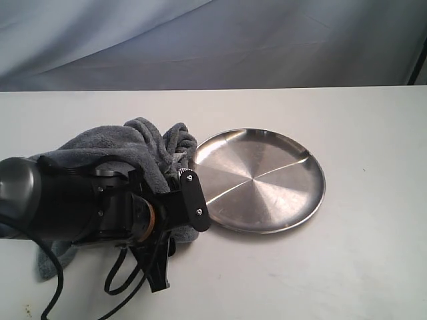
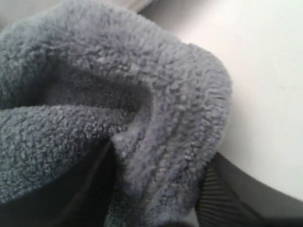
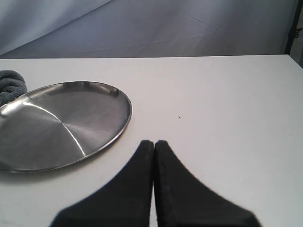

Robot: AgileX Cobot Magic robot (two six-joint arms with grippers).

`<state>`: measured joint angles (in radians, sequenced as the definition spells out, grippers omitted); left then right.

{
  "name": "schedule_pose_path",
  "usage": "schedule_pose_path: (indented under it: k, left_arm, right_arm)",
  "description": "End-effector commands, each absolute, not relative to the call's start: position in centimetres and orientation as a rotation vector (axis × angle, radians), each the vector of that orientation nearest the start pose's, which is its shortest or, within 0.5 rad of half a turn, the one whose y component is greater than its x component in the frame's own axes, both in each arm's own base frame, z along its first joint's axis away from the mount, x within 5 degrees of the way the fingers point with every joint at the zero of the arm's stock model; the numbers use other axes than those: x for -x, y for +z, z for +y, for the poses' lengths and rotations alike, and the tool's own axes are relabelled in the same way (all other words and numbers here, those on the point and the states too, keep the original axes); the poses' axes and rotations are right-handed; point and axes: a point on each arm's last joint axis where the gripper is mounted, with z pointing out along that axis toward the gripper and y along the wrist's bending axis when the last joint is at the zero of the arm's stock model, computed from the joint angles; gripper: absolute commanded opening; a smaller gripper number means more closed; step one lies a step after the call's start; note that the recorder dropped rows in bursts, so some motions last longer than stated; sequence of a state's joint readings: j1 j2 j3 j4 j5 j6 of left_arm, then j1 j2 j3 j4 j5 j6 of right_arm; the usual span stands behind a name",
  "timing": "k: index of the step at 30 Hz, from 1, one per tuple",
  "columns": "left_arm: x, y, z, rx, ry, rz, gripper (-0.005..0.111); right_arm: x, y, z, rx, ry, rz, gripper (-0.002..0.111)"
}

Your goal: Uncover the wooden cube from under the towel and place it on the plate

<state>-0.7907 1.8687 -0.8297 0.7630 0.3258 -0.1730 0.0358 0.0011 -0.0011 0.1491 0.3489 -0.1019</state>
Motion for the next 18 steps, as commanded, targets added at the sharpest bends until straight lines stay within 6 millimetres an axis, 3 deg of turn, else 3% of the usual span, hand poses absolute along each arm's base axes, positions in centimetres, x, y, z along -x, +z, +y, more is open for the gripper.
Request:
schedule_pose_path:
  k: [1,3,7,14,18]
  left_arm:
    - [-23.3,10.0,-21.0,-1.678,0.242,2.185,0.015]
    - [-23.4,10.1,-21.0,-1.675,0.243,2.183,-0.001]
    - [-23.4,11.8,-21.1,-1.642,0.227,2.141,0.0]
    - [-25.7,21.5,-22.8,-1.418,0.2,1.916,0.0]
    - [-27.8,24.6,-22.6,-1.37,0.322,1.854,0.0]
  right_arm:
    - [-5.3,18.2,0.7,0.035,0.105,1.831,0.0]
    - [-5.3,18.2,0.7,0.035,0.105,1.831,0.0]
    - [-5.3,18.2,0.7,0.035,0.105,1.831,0.0]
    - [-5.3,18.2,0.7,0.035,0.105,1.831,0.0]
    - [-5.3,18.2,0.7,0.035,0.105,1.831,0.0]
